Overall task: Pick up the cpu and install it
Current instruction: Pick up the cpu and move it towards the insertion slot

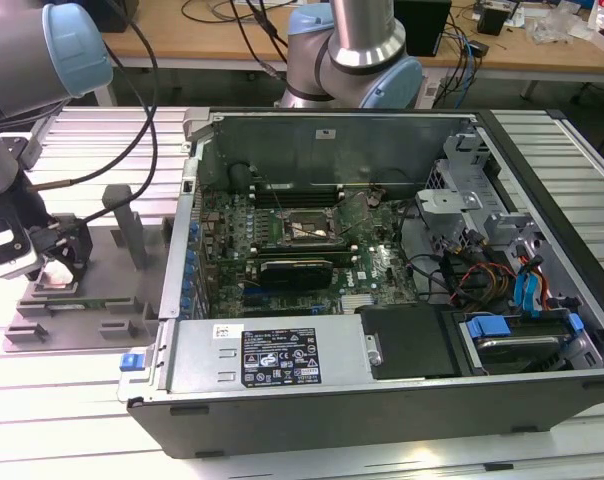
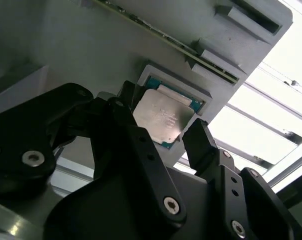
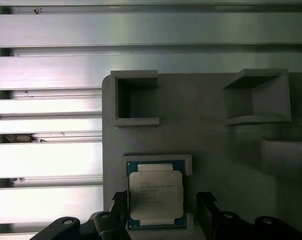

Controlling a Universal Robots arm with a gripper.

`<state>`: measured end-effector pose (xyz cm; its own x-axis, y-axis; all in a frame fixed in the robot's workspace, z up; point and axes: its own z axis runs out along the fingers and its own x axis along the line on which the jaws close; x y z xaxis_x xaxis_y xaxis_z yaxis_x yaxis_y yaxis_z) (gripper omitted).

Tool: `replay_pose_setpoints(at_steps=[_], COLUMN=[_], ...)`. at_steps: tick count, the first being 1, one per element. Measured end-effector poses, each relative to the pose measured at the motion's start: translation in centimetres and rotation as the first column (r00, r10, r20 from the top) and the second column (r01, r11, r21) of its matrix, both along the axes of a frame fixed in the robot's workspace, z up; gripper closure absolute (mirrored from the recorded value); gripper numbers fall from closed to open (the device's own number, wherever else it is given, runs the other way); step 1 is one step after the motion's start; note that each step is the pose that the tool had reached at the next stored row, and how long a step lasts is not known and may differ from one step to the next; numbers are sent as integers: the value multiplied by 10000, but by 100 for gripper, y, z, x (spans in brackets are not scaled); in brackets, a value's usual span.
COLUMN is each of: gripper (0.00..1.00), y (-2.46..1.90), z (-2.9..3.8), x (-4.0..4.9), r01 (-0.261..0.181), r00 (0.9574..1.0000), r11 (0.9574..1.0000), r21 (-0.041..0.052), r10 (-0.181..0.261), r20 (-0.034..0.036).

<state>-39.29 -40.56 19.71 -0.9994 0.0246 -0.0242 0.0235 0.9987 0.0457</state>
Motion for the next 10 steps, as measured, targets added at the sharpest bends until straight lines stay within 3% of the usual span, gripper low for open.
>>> replay_pose_setpoints(at_steps=[2,5,10], gripper=[34,34,34], y=[0,2,64], z=[0,-4,-35], x=[0,1,-14], r01=[-64,-684,-686], r00=[10000,9977,9976], r11=[10000,9977,9976], r21=[0,0,2], r10=[64,684,686], r20=[0,3,0])
